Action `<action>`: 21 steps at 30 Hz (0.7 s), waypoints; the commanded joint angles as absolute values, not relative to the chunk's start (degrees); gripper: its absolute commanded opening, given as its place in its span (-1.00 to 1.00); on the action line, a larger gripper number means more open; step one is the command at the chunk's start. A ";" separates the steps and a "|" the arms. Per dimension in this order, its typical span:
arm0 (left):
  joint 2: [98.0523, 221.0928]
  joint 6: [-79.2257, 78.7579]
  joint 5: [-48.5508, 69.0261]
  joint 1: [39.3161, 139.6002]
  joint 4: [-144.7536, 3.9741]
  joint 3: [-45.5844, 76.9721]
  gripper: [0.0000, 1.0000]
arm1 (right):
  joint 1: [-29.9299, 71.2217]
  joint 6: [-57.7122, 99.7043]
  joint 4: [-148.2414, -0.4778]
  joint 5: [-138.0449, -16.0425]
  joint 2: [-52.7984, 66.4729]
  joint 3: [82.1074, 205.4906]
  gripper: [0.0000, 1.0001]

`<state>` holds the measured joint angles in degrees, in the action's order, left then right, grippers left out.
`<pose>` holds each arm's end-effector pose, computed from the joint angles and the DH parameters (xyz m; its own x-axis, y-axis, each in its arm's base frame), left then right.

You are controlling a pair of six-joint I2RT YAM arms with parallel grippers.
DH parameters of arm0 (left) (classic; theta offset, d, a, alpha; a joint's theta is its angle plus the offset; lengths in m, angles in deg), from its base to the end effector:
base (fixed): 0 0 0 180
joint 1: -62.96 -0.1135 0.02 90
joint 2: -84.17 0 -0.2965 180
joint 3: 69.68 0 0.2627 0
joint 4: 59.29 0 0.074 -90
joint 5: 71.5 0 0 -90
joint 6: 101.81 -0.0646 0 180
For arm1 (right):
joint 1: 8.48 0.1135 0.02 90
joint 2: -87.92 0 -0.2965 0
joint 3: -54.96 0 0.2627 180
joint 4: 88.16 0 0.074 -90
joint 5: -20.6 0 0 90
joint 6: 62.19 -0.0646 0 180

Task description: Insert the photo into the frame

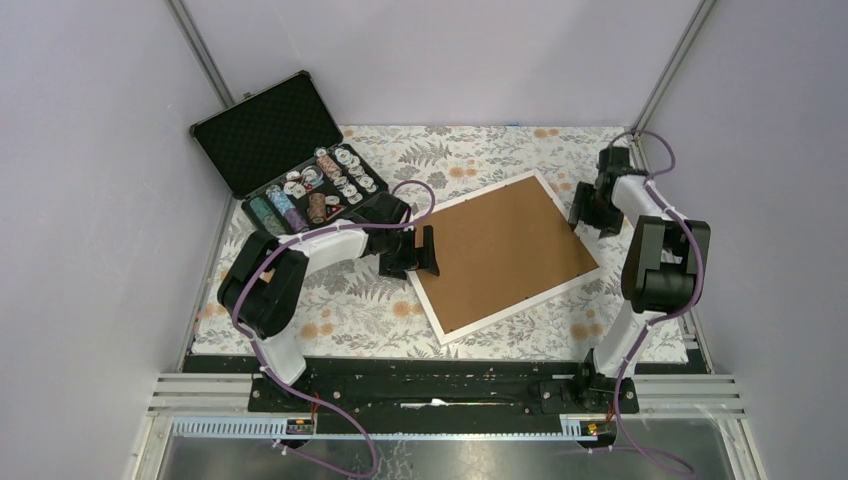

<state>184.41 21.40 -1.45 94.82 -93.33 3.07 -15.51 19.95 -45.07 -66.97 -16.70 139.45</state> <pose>0.3026 -0.2140 0.1656 -0.9721 -0.0020 -0.2346 0.1218 0.8503 -0.5120 0.4005 -0.0522 0.1863 -0.8584 0.2435 -0.4515 0.2611 0.9650 0.0241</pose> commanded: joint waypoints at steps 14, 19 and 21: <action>195.93 24.97 6.12 94.46 -97.58 21.79 0.97 | -18.59 10.07 -47.77 -91.38 -22.80 138.58 0.39; 198.54 20.01 8.67 92.94 -100.47 26.15 0.97 | -13.46 0.69 -56.97 -101.15 -7.12 123.62 0.37; 198.47 17.63 8.10 91.56 -100.86 26.38 0.97 | -11.37 2.01 -53.74 -101.20 -3.37 123.20 0.41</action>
<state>197.27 21.99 9.85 92.59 -106.80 23.09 -18.96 9.64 -58.31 -84.52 -10.36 125.22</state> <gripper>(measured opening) 0.987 0.701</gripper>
